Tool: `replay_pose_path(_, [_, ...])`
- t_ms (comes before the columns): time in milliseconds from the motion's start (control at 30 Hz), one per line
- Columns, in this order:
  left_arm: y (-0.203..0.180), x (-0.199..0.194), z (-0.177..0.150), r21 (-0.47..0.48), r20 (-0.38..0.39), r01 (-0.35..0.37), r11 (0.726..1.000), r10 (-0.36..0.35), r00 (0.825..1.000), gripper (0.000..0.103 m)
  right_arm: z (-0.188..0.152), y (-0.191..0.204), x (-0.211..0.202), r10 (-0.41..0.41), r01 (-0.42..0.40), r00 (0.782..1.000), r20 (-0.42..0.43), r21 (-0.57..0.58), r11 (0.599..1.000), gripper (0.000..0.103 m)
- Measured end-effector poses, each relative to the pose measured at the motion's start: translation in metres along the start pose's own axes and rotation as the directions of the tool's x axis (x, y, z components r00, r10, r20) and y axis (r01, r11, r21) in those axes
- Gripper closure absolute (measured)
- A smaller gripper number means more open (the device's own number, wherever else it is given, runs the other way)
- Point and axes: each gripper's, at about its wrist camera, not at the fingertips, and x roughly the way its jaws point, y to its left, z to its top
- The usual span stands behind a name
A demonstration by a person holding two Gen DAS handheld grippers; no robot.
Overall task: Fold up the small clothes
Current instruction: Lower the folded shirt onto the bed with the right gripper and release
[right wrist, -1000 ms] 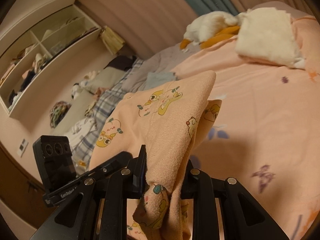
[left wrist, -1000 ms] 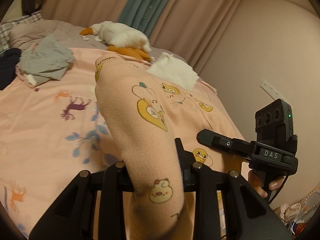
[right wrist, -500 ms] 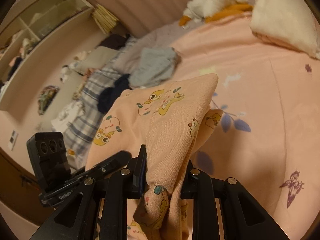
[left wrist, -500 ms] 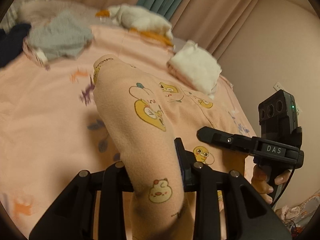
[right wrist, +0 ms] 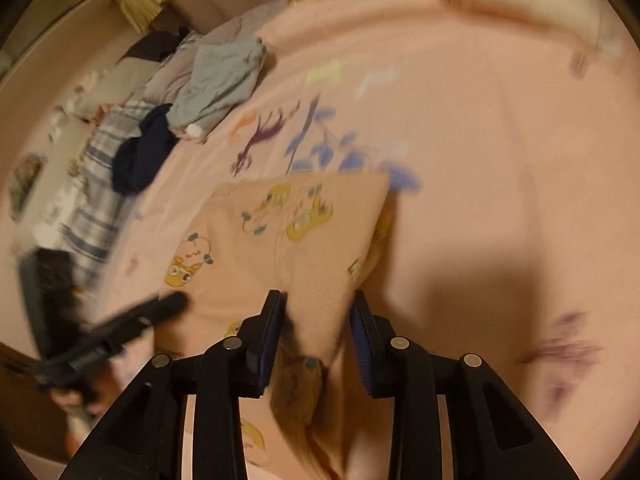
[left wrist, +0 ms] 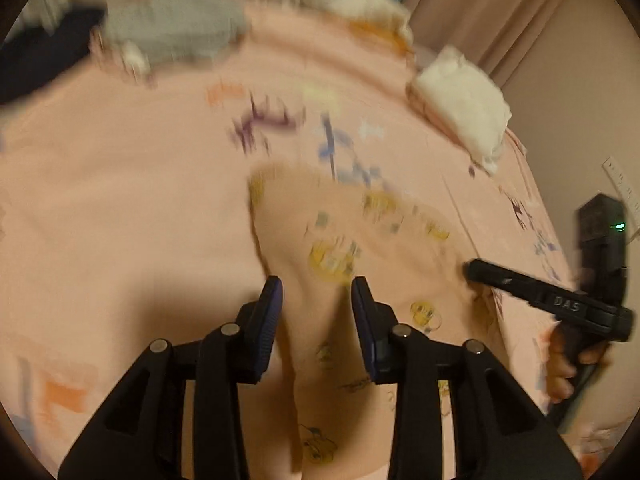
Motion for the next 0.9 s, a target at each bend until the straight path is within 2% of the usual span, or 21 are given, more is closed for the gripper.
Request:
replay_pose_path(67, [-0.012,-0.017,0.0,0.056,0.054,-0.019,0.998,0.016,0.998,0.076,0.0,0.015,-0.024,-0.089,0.095,0.992,0.085,-0.064,0.993,0.07])
replay_pose_path(100, [-0.018,-0.022,-0.001,0.063,0.062,-0.003,0.998,-0.001,0.998,0.076,-0.001,0.02,-0.034,-0.088,0.098,0.99,0.113,-0.08,0.992,0.07])
replay_pose_path(133, [-0.019,-0.023,-0.003,0.06,0.063,0.027,0.998,-0.031,0.998,0.076,-0.003,0.027,-0.042,-0.049,0.062,0.991,0.128,-0.095,0.994,0.07])
replay_pose_path(200, [-0.024,-0.017,-0.006,0.065,0.045,0.087,0.994,-0.09,0.995,0.075,-0.007,0.037,-0.045,0.031,-0.016,0.993,0.117,-0.129,0.992,0.07])
replay_pose_path(233, [-0.026,-0.012,-0.01,0.071,0.032,0.084,0.994,-0.086,0.996,0.074,-0.01,0.042,-0.043,0.056,-0.04,0.993,0.102,-0.151,0.988,0.07])
replay_pose_path(267, [-0.026,-0.007,-0.015,0.067,0.021,0.062,0.996,-0.063,0.998,0.073,-0.014,0.046,-0.038,0.054,-0.038,0.995,0.088,-0.168,0.985,0.07])
replay_pose_path(333, [-0.017,0.01,-0.028,0.039,-0.027,0.015,0.999,-0.014,1.0,0.076,-0.017,0.045,-0.02,-0.013,0.022,0.998,0.056,-0.169,0.985,0.07])
replay_pose_path(433, [0.006,0.03,-0.049,-0.03,-0.092,0.055,0.998,-0.058,0.994,0.083,-0.029,0.019,0.011,-0.078,0.075,0.997,-0.023,-0.111,0.991,0.073])
replay_pose_path(467, [0.01,0.029,-0.054,-0.044,-0.08,0.072,0.996,-0.076,0.994,0.086,-0.034,0.008,0.017,-0.078,0.075,0.996,-0.039,-0.083,0.994,0.074])
replay_pose_path(500, [0.01,0.026,-0.056,-0.04,-0.065,0.077,0.996,-0.08,0.995,0.086,-0.038,-0.003,0.016,-0.035,0.034,0.999,-0.025,-0.045,0.998,0.074])
replay_pose_path(567, [0.005,0.024,-0.056,-0.015,-0.072,0.049,0.999,-0.05,0.996,0.086,-0.041,-0.012,0.009,-0.006,0.006,1.0,-0.011,-0.01,1.0,0.074])
replay_pose_path(667, [-0.01,0.016,-0.051,0.022,-0.075,-0.019,1.0,0.021,0.997,0.082,-0.04,-0.013,0.0,-0.022,0.024,0.999,-0.039,0.041,0.999,0.073])
replay_pose_path(733, [-0.022,0.002,-0.047,0.028,-0.059,-0.064,0.998,0.066,0.996,0.072,-0.041,-0.004,-0.014,-0.071,0.073,0.996,-0.046,0.036,0.997,0.072])
replay_pose_path(767, [-0.025,-0.006,-0.046,0.024,-0.038,-0.072,0.997,0.073,0.997,0.067,-0.041,0.003,-0.023,-0.1,0.1,0.994,-0.036,0.017,0.995,0.071])
replay_pose_path(833, [-0.033,-0.023,-0.045,0.034,0.007,-0.069,0.997,0.069,0.998,0.063,-0.044,0.014,-0.037,-0.156,0.156,0.988,-0.001,-0.019,0.988,0.069])
replay_pose_path(900, [-0.042,-0.038,-0.041,0.055,0.044,-0.059,0.997,0.057,0.997,0.053,-0.042,0.023,-0.048,-0.185,0.187,0.982,0.039,-0.043,0.981,0.057])
